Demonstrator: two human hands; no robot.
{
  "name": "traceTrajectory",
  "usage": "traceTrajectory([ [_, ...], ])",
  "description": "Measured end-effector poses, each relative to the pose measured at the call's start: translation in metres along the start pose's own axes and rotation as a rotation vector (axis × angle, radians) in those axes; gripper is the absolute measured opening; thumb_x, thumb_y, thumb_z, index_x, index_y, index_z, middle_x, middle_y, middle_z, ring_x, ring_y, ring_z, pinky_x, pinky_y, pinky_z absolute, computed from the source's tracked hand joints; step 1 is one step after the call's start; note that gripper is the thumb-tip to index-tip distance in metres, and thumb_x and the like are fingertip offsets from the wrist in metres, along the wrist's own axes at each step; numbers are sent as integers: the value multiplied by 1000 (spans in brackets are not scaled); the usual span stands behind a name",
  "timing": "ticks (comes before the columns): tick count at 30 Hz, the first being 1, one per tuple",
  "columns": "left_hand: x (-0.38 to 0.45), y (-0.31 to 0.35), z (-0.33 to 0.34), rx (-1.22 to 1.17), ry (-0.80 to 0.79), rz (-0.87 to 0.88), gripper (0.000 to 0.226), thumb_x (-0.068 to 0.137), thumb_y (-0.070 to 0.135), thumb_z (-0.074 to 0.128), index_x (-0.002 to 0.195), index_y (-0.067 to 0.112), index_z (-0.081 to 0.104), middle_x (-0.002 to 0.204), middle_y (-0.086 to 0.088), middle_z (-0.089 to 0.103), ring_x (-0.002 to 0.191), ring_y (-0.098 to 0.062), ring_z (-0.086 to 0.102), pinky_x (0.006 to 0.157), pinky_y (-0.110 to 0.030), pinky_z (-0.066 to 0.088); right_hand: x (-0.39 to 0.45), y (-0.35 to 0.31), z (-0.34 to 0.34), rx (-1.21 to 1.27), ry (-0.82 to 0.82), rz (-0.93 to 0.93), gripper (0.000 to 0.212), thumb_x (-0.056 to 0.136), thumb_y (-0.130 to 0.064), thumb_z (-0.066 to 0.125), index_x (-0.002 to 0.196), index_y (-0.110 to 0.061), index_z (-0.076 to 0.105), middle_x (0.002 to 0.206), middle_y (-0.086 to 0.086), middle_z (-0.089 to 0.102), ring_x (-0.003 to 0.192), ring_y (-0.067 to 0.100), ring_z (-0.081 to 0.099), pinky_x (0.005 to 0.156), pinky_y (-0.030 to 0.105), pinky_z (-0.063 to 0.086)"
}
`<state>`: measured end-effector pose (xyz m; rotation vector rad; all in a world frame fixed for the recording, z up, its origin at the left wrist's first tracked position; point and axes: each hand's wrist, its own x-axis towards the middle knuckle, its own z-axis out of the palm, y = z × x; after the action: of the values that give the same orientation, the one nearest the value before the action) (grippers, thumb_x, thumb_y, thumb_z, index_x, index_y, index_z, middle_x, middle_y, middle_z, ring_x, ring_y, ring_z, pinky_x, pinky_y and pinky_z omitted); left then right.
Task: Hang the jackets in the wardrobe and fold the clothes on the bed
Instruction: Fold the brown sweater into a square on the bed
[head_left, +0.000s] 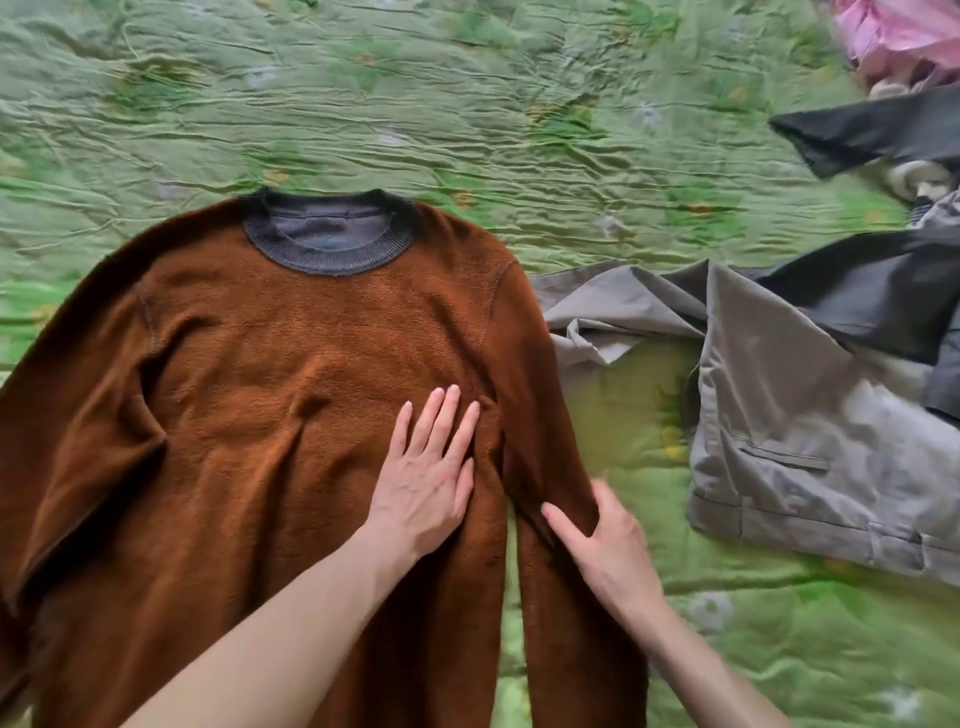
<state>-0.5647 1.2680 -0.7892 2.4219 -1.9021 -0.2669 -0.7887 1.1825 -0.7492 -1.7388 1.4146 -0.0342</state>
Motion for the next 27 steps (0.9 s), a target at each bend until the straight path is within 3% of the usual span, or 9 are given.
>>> traceTrajectory([
  [4, 3, 10, -4, -27, 15, -74, 62, 105, 39, 31, 163, 15, 31, 172, -11, 21, 161, -27, 15, 127, -57, 17, 11, -3, -28, 204, -54, 20, 19, 98, -39, 68, 107, -24, 70, 101, -13, 76, 98, 2, 70, 95, 32, 53],
  [6, 9, 12, -9, -47, 42, -89, 60, 104, 37, 33, 158, 13, 39, 169, -11, 30, 159, -28, 23, 125, -58, 21, 12, -4, -50, 273, -100, 36, 17, 96, -34, 72, 102, -19, 71, 94, -6, 78, 90, 8, 71, 86, 27, 55],
  [11, 36, 25, -32, -63, 119, 98, 56, 91, 27, 45, 142, 6, 52, 152, -18, 47, 149, -34, 37, 124, -57, 24, 14, -7, -124, 440, -196, 61, 28, 85, -34, 78, 98, -10, 73, 89, 12, 77, 76, 14, 70, 71, 26, 57],
  [15, 56, 39, -48, -76, 199, 205, 52, 90, 25, 57, 139, 6, 54, 144, -17, 50, 144, -35, 43, 123, -56, 27, 16, 1, -159, 458, -121, 30, 37, 72, -34, 84, 103, -16, 73, 91, 2, 76, 78, 10, 69, 71, 15, 54],
  [18, 69, 49, -51, -15, 180, 298, 67, 84, 28, 66, 146, 8, 50, 149, -17, 48, 149, -36, 38, 124, -57, 26, 11, 19, -157, 55, -252, -40, 86, 63, -44, 97, 138, -45, 53, 116, -14, 67, 103, 2, 66, 93, 18, 50],
  [20, 76, 51, -50, 59, 128, 389, 82, 78, 31, 70, 153, 13, 44, 156, -17, 44, 152, -35, 33, 126, -58, 22, 8, 37, -139, -231, -301, -89, 112, 64, -41, 94, 155, -44, 29, 128, -13, 57, 115, 7, 61, 99, 24, 48],
  [22, 83, 51, -50, 148, 59, 487, 92, 74, 34, 70, 158, 17, 38, 162, -16, 37, 156, -35, 27, 128, -57, 16, 4, 49, -122, -393, -198, -117, 105, 66, -30, 85, 155, -35, 30, 128, -2, 59, 118, 22, 61, 94, 36, 52],
  [24, 88, 52, -49, 233, 13, 553, 93, 73, 36, 71, 158, 19, 39, 165, -15, 35, 156, -35, 26, 128, -57, 13, 0, 53, -115, -400, 47, -123, 82, 67, -18, 81, 141, -27, 49, 117, 4, 67, 109, 32, 66, 84, 40, 54],
  [27, 94, 58, -50, 284, 34, 550, 72, 84, 29, 59, 154, 15, 48, 158, -14, 48, 149, -34, 41, 126, -57, 14, -6, 47, -124, -274, 334, -143, 57, 67, -2, 77, 118, -22, 60, 100, 5, 71, 89, 37, 71, 72, 41, 54],
])
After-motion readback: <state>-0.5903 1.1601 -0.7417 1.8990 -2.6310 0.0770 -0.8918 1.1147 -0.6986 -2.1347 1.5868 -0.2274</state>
